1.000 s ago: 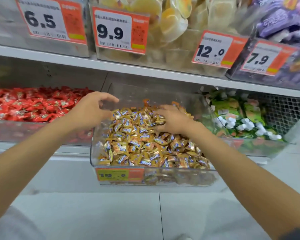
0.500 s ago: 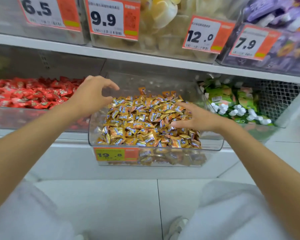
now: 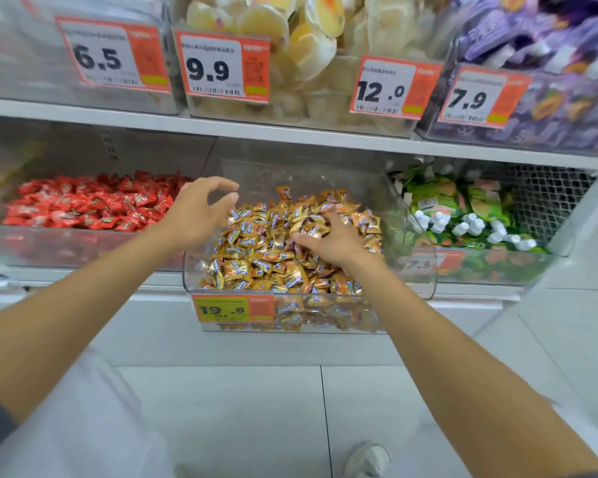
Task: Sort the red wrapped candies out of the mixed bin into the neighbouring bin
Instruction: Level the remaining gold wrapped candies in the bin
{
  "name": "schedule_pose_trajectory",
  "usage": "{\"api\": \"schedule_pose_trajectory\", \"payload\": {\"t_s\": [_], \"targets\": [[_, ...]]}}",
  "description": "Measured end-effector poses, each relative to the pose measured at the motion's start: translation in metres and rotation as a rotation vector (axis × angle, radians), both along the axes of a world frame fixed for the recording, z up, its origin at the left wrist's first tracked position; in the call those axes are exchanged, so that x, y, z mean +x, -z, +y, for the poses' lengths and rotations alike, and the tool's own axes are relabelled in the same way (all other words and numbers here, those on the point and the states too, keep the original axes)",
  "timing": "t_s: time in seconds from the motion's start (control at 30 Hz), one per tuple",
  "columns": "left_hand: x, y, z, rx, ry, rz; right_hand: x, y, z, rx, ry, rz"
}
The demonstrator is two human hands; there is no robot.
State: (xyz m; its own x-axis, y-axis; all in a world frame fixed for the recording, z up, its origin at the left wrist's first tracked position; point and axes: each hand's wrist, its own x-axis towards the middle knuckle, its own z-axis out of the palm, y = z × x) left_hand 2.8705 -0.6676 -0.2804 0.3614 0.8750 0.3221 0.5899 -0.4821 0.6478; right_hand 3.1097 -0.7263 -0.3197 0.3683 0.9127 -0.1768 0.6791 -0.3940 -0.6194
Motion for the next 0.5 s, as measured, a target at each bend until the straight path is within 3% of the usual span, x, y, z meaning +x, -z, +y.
{"api": "schedule_pose_trajectory", "payload": {"t_s": [0.07, 0.2, 0.27, 0.37, 0.5], "targets": [[0.002, -0.002, -0.001, -0.012, -0.001, -0.060, -0.011, 0.000, 0.003, 0.066, -0.086, 0.014], [0.002, -0.003, 0.004, 0.020, -0.045, -0.101, -0.019, -0.017, -0.017, 0.043, -0.452, 0.312], [0.001, -0.001, 0.012, 0.010, -0.044, -0.112, -0.007, -0.033, -0.028, 0.049, -0.519, 0.392], [0.001, 0.001, 0.017, 0.004, -0.027, -0.098, 0.029, -0.049, -0.028, 0.182, -0.319, 0.420], [0.003, 0.001, 0.015, -0.008, 0.012, -0.090, 0.069, -0.031, 0.001, 0.253, -0.037, 0.199]]}}
